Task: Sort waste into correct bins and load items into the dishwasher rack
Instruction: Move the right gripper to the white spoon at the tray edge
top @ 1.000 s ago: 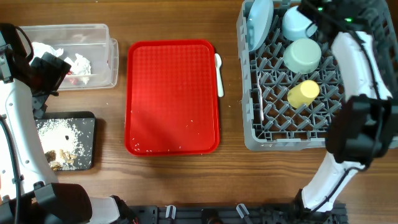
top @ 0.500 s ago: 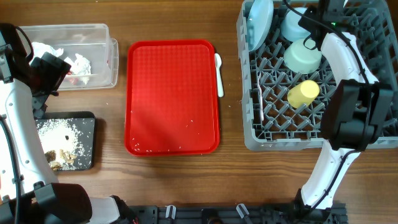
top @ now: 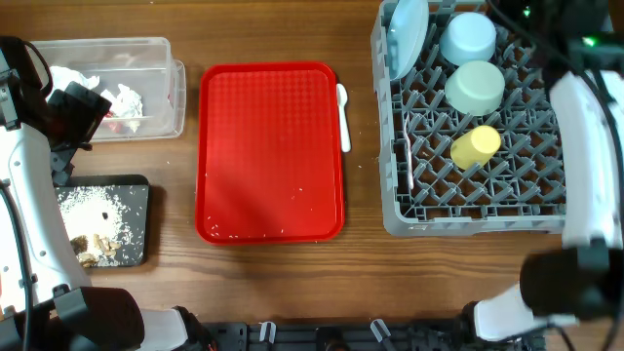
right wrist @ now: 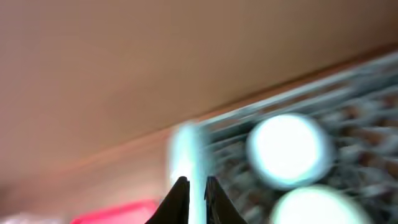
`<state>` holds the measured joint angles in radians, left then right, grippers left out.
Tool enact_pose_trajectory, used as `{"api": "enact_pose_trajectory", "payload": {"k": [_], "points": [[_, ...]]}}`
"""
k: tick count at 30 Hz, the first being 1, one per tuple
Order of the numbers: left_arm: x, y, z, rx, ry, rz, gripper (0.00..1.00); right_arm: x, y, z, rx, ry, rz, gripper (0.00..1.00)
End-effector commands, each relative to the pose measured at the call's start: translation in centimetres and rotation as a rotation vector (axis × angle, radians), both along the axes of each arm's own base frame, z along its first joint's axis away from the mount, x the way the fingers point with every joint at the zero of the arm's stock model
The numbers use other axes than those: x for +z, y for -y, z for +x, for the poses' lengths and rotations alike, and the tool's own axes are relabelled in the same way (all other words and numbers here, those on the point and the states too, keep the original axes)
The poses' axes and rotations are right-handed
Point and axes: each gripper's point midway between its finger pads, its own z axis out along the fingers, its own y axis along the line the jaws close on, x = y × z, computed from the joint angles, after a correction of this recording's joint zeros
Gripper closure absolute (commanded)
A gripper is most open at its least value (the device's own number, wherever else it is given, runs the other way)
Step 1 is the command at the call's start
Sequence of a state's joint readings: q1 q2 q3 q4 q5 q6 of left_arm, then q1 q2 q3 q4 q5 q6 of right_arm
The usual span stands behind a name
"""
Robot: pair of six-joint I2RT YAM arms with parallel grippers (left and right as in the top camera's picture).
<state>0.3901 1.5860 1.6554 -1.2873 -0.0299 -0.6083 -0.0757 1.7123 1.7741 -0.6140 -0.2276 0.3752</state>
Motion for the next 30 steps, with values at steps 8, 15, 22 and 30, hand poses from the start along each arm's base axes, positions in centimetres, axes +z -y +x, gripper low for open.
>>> {"api": "enact_pose_trajectory", "payload": {"k": [8,15,22,30], "points": [[0.1,-0.4,-0.1,0.013,-0.003,0.011,0.00,-6.6,-17.7,-7.6,0.374,-0.281,-0.194,0.00],[0.1,-0.4,-0.1,0.013,-0.003,0.011,0.00,-15.7,-22.4,-8.8,0.273,-0.496,-0.292,0.61],[0.1,-0.4,-0.1,0.013,-0.003,0.011,0.00,-22.8,-21.1,-7.9,0.218,-0.625,-0.406,0.96],[0.1,-0.4,-0.1,0.013,-0.003,0.011,0.00,-27.1,-20.3,-8.9,0.238,-0.740,-0.471,0.96]]}}
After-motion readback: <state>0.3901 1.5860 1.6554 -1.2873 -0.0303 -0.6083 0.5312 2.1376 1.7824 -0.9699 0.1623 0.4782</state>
